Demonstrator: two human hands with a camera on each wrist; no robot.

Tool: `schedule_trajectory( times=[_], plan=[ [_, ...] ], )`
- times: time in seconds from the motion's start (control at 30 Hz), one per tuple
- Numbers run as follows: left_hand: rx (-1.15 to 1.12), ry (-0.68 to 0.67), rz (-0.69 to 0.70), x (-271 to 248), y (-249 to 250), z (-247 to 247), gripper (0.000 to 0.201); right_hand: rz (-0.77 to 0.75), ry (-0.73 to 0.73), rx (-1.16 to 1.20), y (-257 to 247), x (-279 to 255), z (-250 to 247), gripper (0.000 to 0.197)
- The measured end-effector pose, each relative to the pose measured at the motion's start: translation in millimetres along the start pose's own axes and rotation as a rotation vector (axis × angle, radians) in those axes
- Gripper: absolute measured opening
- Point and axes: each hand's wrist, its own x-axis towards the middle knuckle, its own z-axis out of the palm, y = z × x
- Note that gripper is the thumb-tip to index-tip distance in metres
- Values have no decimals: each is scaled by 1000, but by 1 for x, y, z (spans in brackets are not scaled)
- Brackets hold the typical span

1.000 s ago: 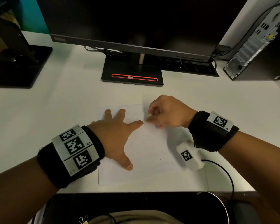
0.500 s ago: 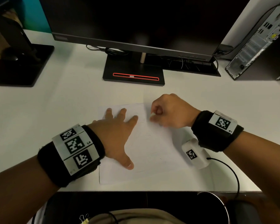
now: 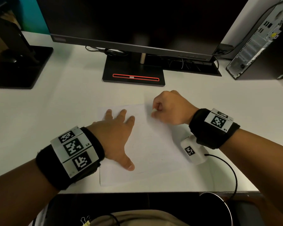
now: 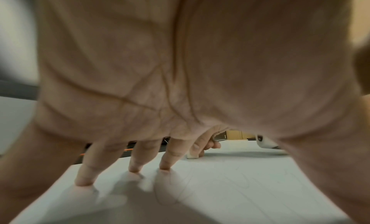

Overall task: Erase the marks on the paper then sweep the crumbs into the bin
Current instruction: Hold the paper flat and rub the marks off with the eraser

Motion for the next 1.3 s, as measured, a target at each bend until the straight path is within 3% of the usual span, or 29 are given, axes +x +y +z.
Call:
schedule_trajectory(
  times=[0.17, 0.33, 0.5, 0.63, 0.77, 0.93, 1.07, 1.2, 1.3],
  plan=[
    [-6, 1, 4, 0, -1, 1, 148, -209, -208, -13, -21, -22, 6, 13],
    [1, 7, 6, 1, -1, 1, 148, -148, -55, -51, -3, -18, 3, 14],
    [-22, -12, 14, 1, -3, 2, 145, -264, -237, -13, -18, -35, 6, 10],
    [-30, -17, 22, 2, -2, 2, 141, -220, -109, -40, -8, -31, 2, 14],
    [-31, -18, 15, 2, -1, 1, 140, -323, -262, 23, -24, -47, 9, 11],
    [-29, -17, 8, 2, 1, 0, 140, -261, -104, -57, -12, -38, 6, 15],
    [-39, -9, 12, 2, 0, 1, 140, -320, -228, 9, -23, -50, 11, 14],
    [-33, -6, 7, 3, 0, 1, 140, -222, -116, -26, -11, -42, 5, 16],
    [-32, -6, 8, 3, 0, 1, 141, -295, -187, -16, -22, -51, 11, 15]
  ],
)
